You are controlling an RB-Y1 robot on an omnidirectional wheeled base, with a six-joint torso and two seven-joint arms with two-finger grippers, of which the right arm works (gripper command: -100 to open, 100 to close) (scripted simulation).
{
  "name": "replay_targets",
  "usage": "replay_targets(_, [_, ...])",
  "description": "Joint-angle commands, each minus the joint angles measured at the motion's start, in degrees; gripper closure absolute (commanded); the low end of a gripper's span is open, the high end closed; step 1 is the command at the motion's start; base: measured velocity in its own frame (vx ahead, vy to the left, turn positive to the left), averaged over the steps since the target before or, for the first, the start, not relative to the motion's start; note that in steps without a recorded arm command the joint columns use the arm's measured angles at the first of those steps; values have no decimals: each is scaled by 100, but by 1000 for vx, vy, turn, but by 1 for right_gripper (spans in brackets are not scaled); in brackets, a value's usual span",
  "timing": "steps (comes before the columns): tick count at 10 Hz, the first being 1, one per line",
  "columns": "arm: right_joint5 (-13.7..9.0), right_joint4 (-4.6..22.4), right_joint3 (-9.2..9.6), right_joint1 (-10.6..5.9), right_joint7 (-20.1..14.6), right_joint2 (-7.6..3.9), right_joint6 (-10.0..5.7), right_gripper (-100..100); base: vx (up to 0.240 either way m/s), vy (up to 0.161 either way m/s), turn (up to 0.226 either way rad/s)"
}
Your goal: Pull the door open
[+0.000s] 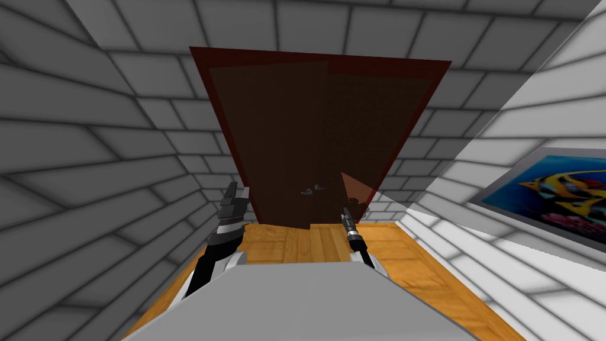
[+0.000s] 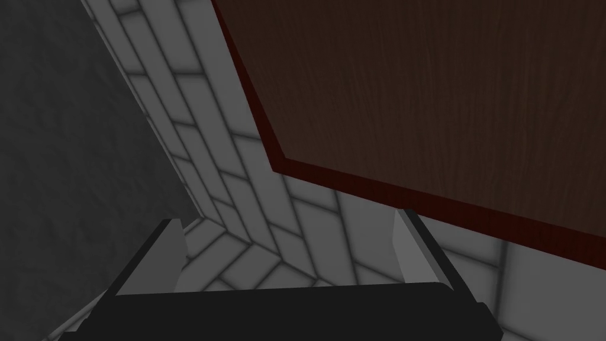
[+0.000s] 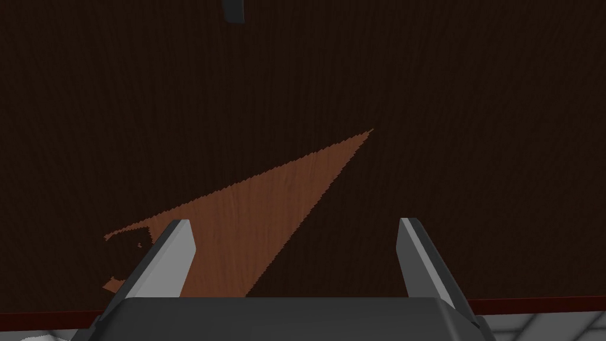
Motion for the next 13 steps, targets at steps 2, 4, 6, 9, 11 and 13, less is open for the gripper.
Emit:
replay_targets(2, [13, 422, -40, -123, -83, -28, -155, -100, 111, 15, 50])
replay_targets(4, [24, 688, -64, -219, -137, -43, -233, -100, 105, 11, 60])
replay_targets(6, [34, 946, -87, -313, -190, -57, -311, -100, 113, 18, 52])
replay_targets(9, [49, 1275, -111, -442, -258, -68, -411, -100, 100, 10, 45])
replay_targets(11, [65, 1562, -128, -562, -318, -73, -499, -100, 131, 27, 81])
replay_targets(13, [81, 1769, -130, -663, -362, -66, -566, -100, 113, 35, 53])
